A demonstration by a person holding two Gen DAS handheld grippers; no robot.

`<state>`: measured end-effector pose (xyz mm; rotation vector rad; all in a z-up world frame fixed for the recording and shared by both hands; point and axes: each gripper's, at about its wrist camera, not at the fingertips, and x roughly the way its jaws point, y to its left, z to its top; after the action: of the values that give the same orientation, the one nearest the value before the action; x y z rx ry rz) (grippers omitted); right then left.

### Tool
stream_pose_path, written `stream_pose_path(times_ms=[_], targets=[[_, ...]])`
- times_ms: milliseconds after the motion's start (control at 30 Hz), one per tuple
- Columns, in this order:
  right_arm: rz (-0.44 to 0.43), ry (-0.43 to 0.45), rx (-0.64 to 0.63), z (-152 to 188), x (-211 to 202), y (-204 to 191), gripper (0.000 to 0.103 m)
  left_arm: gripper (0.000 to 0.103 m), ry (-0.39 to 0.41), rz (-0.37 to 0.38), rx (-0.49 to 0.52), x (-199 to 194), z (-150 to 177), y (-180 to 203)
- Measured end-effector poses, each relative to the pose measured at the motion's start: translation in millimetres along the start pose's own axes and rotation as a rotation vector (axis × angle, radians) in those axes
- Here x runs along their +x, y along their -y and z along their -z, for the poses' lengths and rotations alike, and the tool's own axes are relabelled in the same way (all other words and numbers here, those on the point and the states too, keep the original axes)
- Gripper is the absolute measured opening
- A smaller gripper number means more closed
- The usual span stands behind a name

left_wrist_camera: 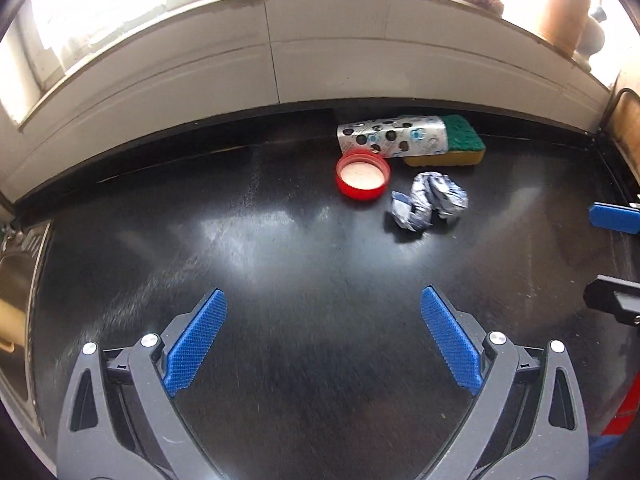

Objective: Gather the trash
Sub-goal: 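Grasp the red lid with left tool while right tool grasps the crumpled foil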

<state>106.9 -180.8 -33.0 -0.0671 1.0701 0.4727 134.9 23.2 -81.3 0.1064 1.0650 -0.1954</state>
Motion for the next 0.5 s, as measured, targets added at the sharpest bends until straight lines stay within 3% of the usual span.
stream_pose_path(times_ms=[100, 367, 467, 500], targets=[[0.004, -0.033, -0.044, -20.0, 36.2, 1.3, 0.082, 0.095, -0.018, 0.022, 0.021, 24.0, -12.3, -9.9], [0.010, -0.133, -0.119, -55.4, 122.3, 20.1, 0.065, 0.095, -0.050, 0.078, 0.105, 71.2, -34.0, -20.8], [-0.030, -0.150, -0.145, -58.5, 134.9, 23.4, 0.050, 0.095, -0.053, 0.106, 0.122, 82.3, -40.9, -19.3], [-0.039, -0.149, -0.154, -59.1, 136.6, 23.6, 0.035, 0.095, -0.054, 0.113, 0.129, 85.8, -43.1, -17.8]])
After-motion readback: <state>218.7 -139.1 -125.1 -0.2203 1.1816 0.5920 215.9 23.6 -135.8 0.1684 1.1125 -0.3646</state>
